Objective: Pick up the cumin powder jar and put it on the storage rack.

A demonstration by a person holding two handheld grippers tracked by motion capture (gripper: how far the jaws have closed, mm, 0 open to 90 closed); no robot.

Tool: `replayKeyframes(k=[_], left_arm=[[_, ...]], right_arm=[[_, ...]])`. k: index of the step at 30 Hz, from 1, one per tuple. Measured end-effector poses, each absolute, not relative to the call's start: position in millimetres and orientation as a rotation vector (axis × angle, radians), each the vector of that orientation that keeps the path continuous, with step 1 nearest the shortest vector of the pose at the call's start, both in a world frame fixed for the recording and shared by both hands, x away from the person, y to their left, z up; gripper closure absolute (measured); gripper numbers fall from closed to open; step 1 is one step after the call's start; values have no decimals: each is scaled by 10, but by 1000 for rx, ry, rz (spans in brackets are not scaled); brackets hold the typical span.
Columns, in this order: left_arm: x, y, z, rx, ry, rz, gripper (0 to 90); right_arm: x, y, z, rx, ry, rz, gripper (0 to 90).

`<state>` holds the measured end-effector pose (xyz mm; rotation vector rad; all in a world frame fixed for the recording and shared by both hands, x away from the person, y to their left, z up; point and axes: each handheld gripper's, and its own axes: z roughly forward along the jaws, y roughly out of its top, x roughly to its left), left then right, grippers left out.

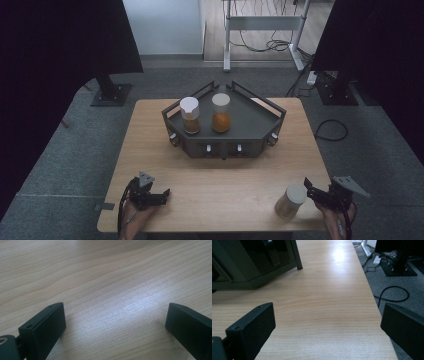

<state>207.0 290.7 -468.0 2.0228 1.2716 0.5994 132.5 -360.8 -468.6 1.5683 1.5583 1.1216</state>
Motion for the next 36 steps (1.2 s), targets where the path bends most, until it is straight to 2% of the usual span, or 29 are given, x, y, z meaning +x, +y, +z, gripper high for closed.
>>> replayKeyframes(k=[23, 36], left_arm=[[2072, 2905, -4679, 2023, 1272, 600, 26], [2075, 2900, -4679, 2023, 1273, 600, 26]], right_arm=[[1078, -3542, -4592, 1517, 1435, 1189, 0], [1063, -3552, -4583, 1468, 1479, 1266, 9]])
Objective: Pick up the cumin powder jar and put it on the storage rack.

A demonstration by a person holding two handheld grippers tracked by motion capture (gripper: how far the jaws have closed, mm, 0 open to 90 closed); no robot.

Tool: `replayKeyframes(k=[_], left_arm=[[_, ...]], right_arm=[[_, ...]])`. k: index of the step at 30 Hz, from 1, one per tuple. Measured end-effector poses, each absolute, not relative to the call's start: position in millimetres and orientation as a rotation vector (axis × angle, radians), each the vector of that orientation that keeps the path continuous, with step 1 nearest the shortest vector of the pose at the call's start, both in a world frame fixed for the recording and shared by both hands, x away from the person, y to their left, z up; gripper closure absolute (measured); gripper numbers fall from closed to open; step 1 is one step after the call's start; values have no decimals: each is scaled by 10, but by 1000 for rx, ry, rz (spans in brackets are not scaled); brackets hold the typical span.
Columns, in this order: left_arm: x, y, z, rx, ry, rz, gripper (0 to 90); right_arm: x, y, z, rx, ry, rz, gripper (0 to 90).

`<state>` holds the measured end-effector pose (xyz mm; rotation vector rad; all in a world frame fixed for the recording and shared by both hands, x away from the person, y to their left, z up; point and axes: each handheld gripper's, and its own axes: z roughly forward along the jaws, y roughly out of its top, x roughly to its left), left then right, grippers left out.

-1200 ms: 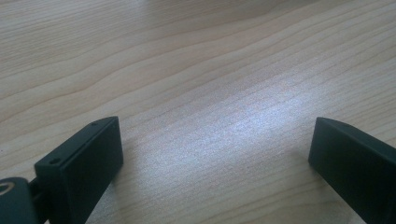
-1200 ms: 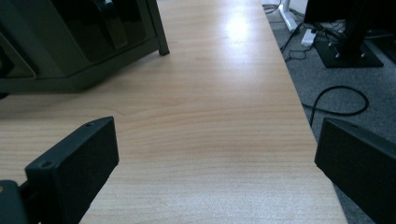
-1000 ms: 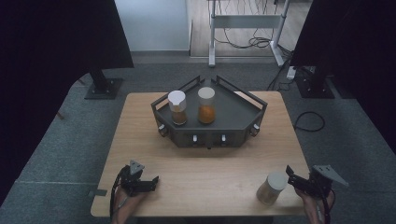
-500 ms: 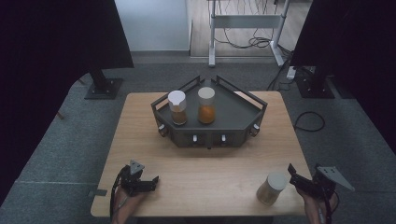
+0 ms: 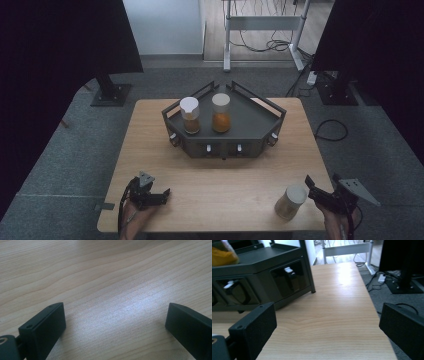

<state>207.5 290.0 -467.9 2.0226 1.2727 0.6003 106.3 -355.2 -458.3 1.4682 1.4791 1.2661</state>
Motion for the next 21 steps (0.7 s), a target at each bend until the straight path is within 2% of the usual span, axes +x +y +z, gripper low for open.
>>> replayKeyframes(k=[21], left_arm=[[2077, 2896, -4680, 2021, 1274, 600, 27]], right_arm=[[1198, -3648, -4685, 1595, 1510, 1226, 45]])
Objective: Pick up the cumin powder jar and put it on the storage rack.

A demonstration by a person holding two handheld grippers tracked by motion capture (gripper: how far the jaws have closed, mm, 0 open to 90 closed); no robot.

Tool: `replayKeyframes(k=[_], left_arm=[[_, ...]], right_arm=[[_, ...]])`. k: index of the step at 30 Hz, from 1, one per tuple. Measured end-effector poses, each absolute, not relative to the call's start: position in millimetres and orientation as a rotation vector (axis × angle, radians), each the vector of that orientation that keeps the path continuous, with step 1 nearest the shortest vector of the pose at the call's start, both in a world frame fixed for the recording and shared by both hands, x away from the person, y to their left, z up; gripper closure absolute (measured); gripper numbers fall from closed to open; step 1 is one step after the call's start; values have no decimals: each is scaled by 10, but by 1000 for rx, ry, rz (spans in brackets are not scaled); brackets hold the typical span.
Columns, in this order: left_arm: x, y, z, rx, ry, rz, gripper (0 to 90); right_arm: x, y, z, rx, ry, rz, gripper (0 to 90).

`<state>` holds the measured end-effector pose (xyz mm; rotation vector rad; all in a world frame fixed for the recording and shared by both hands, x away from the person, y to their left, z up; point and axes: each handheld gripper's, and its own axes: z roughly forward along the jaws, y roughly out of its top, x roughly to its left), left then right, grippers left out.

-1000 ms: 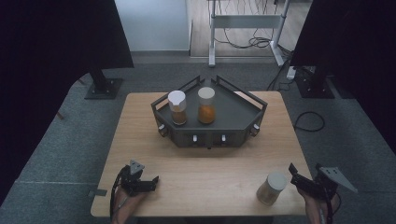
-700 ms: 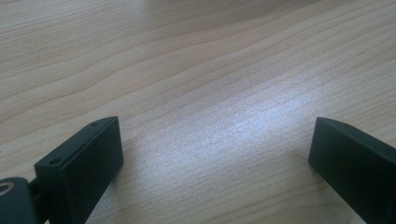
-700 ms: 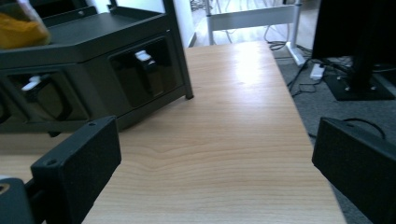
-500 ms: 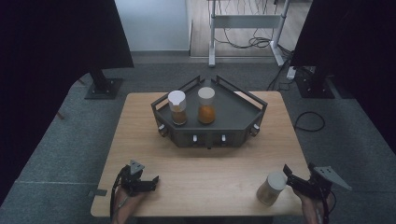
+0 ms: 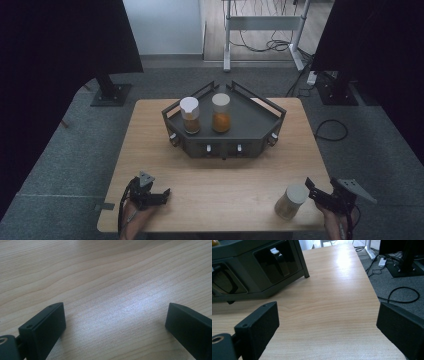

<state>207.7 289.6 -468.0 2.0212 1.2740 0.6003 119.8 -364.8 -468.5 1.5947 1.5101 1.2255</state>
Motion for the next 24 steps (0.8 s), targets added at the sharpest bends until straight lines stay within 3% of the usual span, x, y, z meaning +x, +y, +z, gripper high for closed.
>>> replayKeyframes(k=[24], left_arm=[[2077, 2892, -4681, 2020, 1275, 601, 26]], right_arm=[[1249, -3674, -4730, 1622, 1538, 1224, 74]])
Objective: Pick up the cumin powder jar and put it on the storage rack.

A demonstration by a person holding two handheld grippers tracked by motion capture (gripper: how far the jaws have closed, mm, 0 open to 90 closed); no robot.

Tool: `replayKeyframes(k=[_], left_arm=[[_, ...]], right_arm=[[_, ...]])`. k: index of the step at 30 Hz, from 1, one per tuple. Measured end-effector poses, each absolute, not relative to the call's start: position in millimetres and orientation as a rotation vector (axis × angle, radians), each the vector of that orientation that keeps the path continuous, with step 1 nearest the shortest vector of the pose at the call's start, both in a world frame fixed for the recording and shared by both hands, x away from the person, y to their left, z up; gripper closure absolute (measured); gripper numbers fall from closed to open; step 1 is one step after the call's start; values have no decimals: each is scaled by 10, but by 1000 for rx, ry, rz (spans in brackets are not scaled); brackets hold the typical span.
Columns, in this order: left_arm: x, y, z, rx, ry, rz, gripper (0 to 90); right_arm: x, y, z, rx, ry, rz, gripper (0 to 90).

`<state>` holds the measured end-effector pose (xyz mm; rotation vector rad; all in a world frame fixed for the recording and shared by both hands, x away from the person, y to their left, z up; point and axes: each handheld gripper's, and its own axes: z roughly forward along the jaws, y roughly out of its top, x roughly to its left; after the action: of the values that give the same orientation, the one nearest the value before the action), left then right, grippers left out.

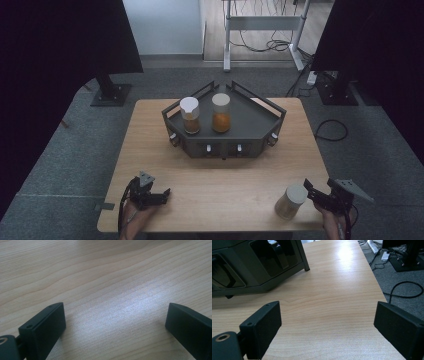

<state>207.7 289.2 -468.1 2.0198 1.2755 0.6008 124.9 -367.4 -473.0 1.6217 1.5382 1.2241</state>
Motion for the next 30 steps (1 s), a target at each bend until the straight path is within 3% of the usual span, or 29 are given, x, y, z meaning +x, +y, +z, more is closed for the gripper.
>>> replayKeyframes(k=[30], left_arm=[[2078, 2891, -4680, 2020, 1276, 601, 27]], right_arm=[[882, -3537, -4421, 1430, 1442, 1358, 94]])
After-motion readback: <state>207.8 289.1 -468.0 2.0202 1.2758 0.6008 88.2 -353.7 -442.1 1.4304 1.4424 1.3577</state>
